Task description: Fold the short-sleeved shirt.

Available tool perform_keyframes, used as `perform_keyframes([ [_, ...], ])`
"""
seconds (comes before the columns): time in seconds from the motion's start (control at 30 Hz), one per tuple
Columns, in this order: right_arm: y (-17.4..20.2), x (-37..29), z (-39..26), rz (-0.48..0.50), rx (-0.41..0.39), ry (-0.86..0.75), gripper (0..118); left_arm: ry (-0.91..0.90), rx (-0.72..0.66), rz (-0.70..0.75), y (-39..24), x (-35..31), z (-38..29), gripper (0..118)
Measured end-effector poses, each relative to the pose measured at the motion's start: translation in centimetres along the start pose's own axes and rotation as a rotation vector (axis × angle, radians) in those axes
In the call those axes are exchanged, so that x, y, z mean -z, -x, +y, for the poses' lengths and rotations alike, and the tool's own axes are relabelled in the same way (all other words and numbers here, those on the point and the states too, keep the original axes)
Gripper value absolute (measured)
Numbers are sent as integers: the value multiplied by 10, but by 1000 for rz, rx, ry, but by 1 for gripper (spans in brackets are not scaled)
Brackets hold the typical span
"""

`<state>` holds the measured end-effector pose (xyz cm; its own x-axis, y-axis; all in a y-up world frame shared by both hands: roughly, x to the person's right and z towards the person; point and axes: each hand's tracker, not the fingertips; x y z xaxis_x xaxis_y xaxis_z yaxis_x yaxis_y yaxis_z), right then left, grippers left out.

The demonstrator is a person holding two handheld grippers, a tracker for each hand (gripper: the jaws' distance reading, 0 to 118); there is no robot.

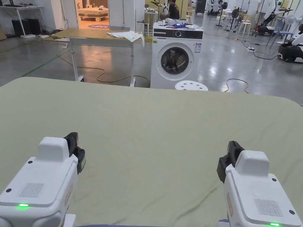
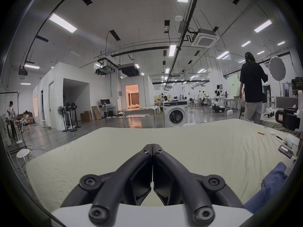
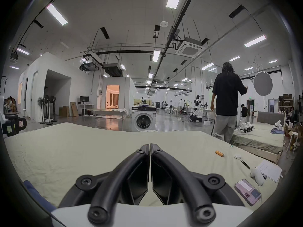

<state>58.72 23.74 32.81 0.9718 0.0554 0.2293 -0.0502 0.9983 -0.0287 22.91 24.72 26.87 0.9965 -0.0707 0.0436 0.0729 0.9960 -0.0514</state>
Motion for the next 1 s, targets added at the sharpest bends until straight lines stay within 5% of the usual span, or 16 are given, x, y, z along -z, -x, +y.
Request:
perform_keyframes([
  [0.4, 4, 9, -20, 60, 13, 118, 0, 523, -228, -118, 137, -17, -55, 0],
  [0.6, 7, 12, -37, 83, 16, 180, 0, 773, -437, -316, 182, -20, -104, 0],
  [0.7, 7, 13, -41, 88, 17, 202, 0, 864, -616, -373, 198, -17, -131, 15],
  [0.83, 5, 12, -47, 89, 18, 228, 0, 946, -808, -473, 211, -11, -166, 69],
  [1.0, 2, 9, -51, 81, 13, 248, 0, 900, -1089, -618, 207, -5, -196, 70],
])
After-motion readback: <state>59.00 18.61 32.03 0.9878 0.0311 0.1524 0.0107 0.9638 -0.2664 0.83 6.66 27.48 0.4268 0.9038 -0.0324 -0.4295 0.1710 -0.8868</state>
